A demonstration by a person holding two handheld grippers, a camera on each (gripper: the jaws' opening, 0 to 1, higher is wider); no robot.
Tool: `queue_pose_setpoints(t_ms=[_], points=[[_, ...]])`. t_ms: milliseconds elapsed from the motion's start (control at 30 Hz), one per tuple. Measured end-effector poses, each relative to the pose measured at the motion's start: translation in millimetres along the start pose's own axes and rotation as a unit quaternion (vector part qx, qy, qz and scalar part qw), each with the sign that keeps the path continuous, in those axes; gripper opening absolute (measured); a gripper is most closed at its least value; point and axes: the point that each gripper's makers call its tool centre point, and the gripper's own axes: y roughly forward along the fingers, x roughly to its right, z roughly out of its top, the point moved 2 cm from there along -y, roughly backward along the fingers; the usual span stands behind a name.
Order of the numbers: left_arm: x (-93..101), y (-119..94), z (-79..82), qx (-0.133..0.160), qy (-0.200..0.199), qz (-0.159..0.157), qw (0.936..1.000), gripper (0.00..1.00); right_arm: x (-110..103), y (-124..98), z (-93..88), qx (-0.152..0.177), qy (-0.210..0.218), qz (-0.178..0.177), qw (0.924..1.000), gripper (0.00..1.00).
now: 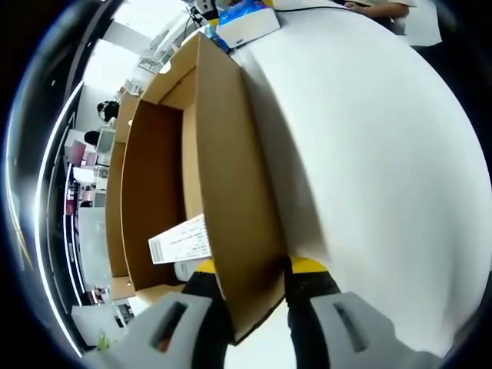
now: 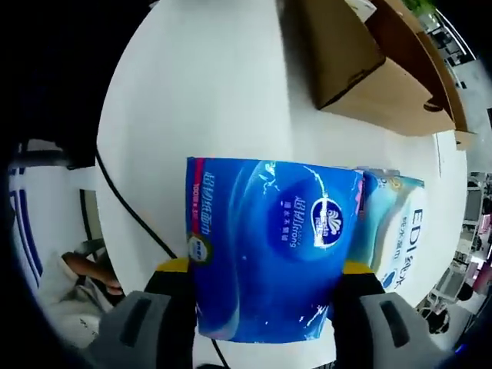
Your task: Operate the shoe box by opening the lid, removing the specified soft item, and placing it in the target area until the item is outside and the box remains undamaged.
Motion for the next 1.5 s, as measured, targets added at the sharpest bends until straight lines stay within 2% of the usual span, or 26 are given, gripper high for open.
queue_pose_setpoints(t_ms=[200,333,400,600,667,733,800,933,1133,1333,1500], points=[[0.4,-0.1,-0.1,0.001,0.002,0.0,1.0,0.25,4.7,-10.3,-3.3,-0.001,0.005,-0.011,0.9999,0.68],[0.8,-0.1,0.1,0.001,0.002,0.0,1.0,0.25,1.8,-16.4,6.5,0.023,0.019,-0.016,0.9994,0.66],[1.1,-0.2,0.2,0.001,0.002,0.0,1.0,0.25,1.5,-16.6,7.2,0.023,0.028,-0.018,0.9992,0.65],[1.6,-0.8,0.4,0.002,0.004,0.0,1.0,0.25,2.7,-16.7,6.0,0.029,0.009,-0.015,0.9994,0.63],[1.7,-1.1,0.4,0.002,0.003,0.0,1.0,0.25,5.1,-16.7,5.0,0.023,-0.031,-0.018,0.9991,0.63],[2.0,-1.4,0.5,0.001,0.004,0.001,1.0,0.25,4.8,-16.1,4.1,0.013,-0.043,-0.021,0.9988,0.63],[2.1,-1.5,0.5,0.001,0.003,0.0,1.0,0.25,3.0,-16.1,5.2,0.014,-0.026,-0.02,0.9994,0.63],[1.2,-1.2,0.3,0.001,0.002,0.0,1.0,0.25,1.0,-16.7,2.5,0.016,-0.049,-0.018,0.9985,0.63],[-0.5,0.0,-0.5,-0.005,0.003,0.003,1.0,0.25,1.4,-17.1,3.8,0.011,-0.045,-0.026,0.9986,0.63],[-0.5,0.4,-0.7,-0.006,0.001,0.003,1.0,0.25,0.1,-19.7,3.0,0.027,-0.034,-0.038,0.9984,0.62],[-0.9,1.2,-0.7,-0.005,0.002,0.002,1.0,0.25,-1.1,-35.2,5.4,0.047,-0.033,-0.049,0.9971,0.58]])
